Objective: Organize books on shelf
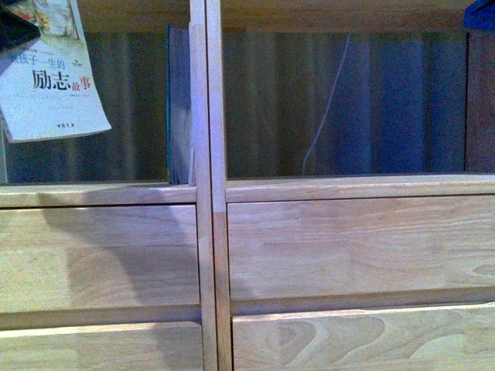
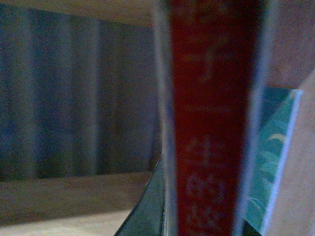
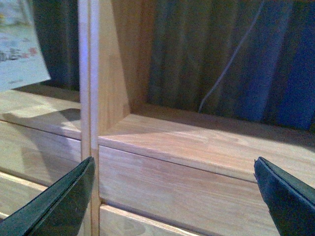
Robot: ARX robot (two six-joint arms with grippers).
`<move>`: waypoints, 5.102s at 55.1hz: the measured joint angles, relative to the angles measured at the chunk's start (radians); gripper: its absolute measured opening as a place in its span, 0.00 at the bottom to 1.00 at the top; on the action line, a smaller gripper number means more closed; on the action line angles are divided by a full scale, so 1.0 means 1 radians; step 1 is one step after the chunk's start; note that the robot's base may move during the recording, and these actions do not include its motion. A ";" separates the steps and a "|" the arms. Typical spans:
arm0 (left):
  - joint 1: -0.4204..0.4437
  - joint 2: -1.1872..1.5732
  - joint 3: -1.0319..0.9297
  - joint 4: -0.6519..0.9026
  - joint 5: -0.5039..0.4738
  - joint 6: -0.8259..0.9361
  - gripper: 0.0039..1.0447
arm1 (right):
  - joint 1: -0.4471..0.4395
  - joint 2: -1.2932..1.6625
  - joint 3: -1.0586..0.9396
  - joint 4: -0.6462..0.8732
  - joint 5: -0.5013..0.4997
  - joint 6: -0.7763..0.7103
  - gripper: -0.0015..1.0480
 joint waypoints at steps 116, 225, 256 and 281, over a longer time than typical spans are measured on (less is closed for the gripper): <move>-0.192 0.348 0.343 -0.098 -0.286 0.556 0.93 | 0.346 -0.344 -0.174 -0.056 0.216 -0.127 0.93; -0.090 -1.588 -1.408 -0.561 -0.346 0.134 0.02 | -0.175 -0.676 -0.563 -0.391 0.128 0.089 0.03; -0.091 -1.652 -1.474 -0.552 -0.346 0.134 0.02 | -0.178 -0.752 -0.663 -0.365 0.127 0.089 0.03; -0.091 -1.652 -1.474 -0.552 -0.346 0.134 0.02 | -0.179 -0.800 -0.708 -0.359 0.125 0.089 0.03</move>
